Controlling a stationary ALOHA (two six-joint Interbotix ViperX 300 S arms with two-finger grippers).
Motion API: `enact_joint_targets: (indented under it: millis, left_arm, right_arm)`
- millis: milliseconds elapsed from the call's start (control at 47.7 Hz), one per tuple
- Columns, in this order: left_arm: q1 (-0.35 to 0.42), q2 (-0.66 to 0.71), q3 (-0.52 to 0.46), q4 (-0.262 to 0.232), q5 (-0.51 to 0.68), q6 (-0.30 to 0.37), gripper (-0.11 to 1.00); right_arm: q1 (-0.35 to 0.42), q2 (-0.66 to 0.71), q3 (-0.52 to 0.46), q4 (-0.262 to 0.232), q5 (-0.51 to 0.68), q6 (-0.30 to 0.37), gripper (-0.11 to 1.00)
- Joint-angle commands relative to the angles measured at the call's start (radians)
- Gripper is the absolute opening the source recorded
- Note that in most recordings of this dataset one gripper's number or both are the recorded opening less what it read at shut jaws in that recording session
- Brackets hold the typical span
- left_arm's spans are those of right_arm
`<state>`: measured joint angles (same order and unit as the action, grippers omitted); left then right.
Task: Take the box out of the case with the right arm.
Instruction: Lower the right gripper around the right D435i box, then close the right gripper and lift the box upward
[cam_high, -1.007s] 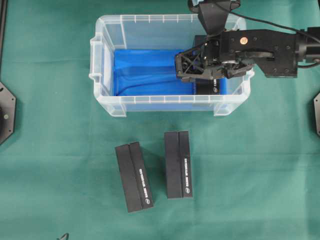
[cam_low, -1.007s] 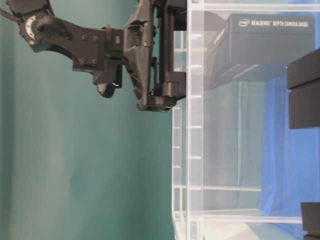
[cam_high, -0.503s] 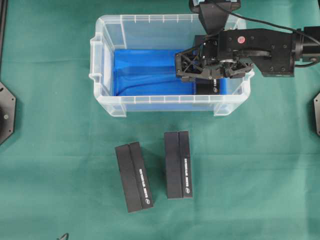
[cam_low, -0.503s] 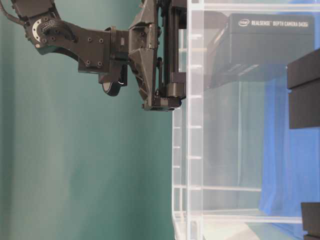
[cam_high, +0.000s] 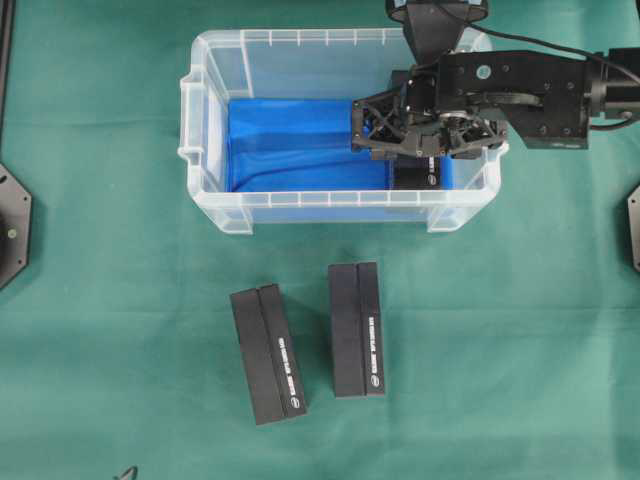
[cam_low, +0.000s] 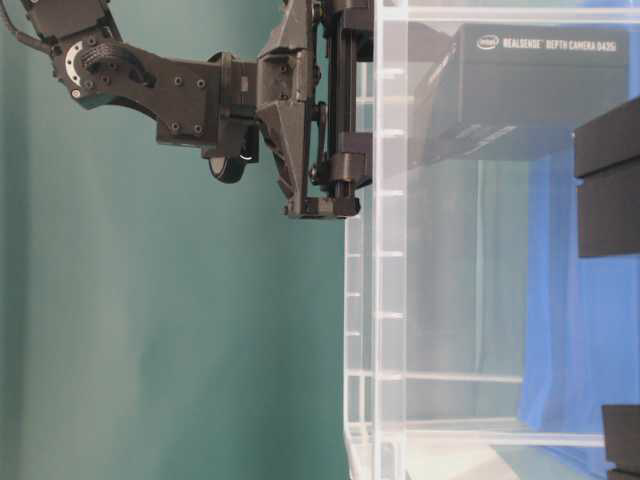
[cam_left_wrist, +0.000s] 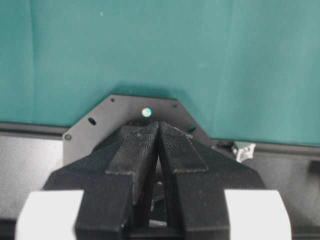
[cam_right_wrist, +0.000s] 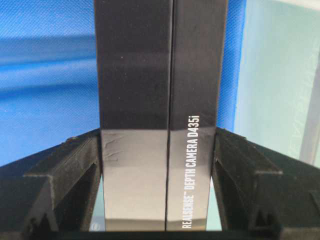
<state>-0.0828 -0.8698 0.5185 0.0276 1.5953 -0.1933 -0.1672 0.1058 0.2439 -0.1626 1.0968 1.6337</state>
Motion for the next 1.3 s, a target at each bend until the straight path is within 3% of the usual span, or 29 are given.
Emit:
enact_joint_targets:
  millis: [0,252,461,881,1279]
  left_arm:
    - [-0.003,0.006,-0.009,0.002,-0.003,0.0,0.0]
    - [-0.002,0.002,-0.009,0.002,-0.003,0.0,0.0]
    - [-0.003,0.0,-0.009,0.002,-0.003,0.002,0.0]
    - [-0.002,0.0,-0.009,0.002,-0.003,0.002,0.0]
    - [-0.003,0.0,-0.009,0.002,-0.003,0.0,0.0]
  right_arm:
    - [0.003,-0.011,-0.017,0.0,-0.005,0.003,0.64]
    - [0.005,-0.031,-0.055,-0.008,0.026,0.0,0.64]
    - [0.009,-0.075,-0.118,-0.031,0.132,-0.003,0.64]
    - [0.049,-0.146,-0.313,-0.141,0.385,-0.018,0.64]
    - [0.098,-0.146,-0.454,-0.218,0.506,-0.037,0.64]
